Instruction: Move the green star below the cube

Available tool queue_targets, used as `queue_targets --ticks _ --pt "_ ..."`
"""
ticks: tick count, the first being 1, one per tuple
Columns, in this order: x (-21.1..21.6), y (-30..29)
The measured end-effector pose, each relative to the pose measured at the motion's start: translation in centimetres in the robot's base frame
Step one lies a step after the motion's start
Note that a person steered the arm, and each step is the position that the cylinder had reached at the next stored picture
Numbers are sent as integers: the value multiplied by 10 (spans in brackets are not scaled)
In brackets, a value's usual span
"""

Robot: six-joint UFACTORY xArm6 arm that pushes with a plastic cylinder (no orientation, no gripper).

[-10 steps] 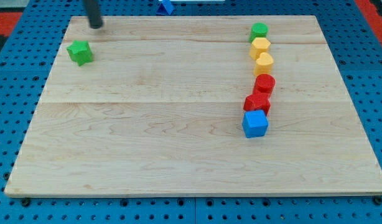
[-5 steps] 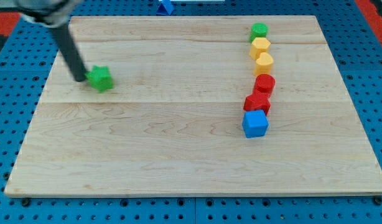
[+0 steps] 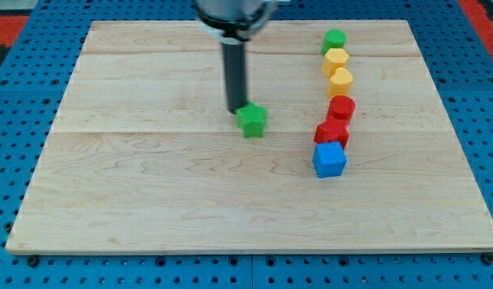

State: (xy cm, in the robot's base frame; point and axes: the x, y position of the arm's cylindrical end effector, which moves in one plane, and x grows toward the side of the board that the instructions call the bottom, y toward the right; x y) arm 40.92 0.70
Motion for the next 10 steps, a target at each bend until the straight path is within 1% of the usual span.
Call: queue_targets --ticks 1,3,4,5,7,8,9,10 --pt "49 30" --pt "57 35" --pt "99 35" --pt "128 35" --pt "142 59" --pt "179 64" --pt "195 85" --pt "188 19"
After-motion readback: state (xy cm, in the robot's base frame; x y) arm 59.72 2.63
